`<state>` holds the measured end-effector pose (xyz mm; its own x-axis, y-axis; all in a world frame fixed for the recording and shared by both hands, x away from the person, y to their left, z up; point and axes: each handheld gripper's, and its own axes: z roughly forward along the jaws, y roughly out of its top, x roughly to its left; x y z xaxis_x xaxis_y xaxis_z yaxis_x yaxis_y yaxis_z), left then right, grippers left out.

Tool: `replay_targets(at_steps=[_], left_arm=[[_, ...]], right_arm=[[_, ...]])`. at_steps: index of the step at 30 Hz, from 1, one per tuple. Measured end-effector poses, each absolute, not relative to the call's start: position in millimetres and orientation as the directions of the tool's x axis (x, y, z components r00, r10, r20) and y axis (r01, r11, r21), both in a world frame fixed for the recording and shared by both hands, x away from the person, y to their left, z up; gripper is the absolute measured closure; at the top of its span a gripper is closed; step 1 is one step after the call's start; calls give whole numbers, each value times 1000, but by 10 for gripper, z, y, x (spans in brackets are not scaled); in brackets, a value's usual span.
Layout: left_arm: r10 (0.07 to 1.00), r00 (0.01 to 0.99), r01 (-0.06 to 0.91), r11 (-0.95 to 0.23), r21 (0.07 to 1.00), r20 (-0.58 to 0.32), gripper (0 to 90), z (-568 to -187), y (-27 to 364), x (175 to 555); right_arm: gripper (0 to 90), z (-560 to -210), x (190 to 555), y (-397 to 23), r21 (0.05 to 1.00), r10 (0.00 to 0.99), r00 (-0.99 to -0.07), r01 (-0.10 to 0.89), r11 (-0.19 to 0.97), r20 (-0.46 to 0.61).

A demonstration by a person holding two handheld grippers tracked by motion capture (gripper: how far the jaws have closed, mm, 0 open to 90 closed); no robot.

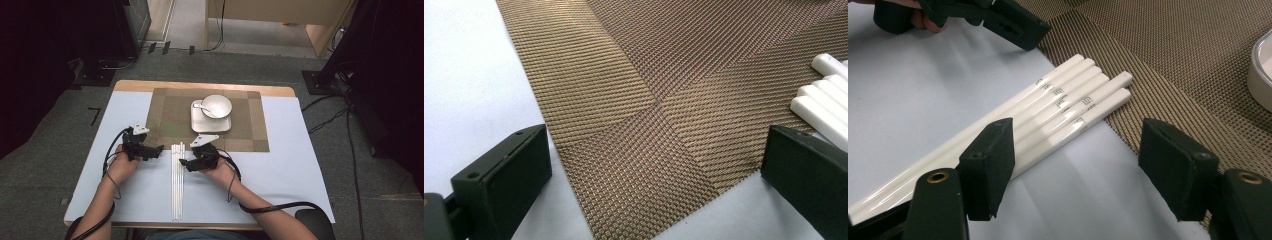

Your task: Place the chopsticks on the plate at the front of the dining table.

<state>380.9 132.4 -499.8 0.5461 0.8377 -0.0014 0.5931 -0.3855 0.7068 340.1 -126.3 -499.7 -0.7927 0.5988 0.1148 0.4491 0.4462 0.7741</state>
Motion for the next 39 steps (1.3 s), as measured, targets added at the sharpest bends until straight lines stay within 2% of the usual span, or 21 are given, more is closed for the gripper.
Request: replay_targets(at_steps=[31,39], left_arm=[[838,546,593,-386,707,-1,0,-4998,1324,3808],[838,546,592,-386,707,0,0,-4998,1324,3808]], right_arm=[[331,-5002,3390,-1248,763,598,-794,455,459,114],[386,-4999,3393,-1280,761,599,-796,440,477,85]])
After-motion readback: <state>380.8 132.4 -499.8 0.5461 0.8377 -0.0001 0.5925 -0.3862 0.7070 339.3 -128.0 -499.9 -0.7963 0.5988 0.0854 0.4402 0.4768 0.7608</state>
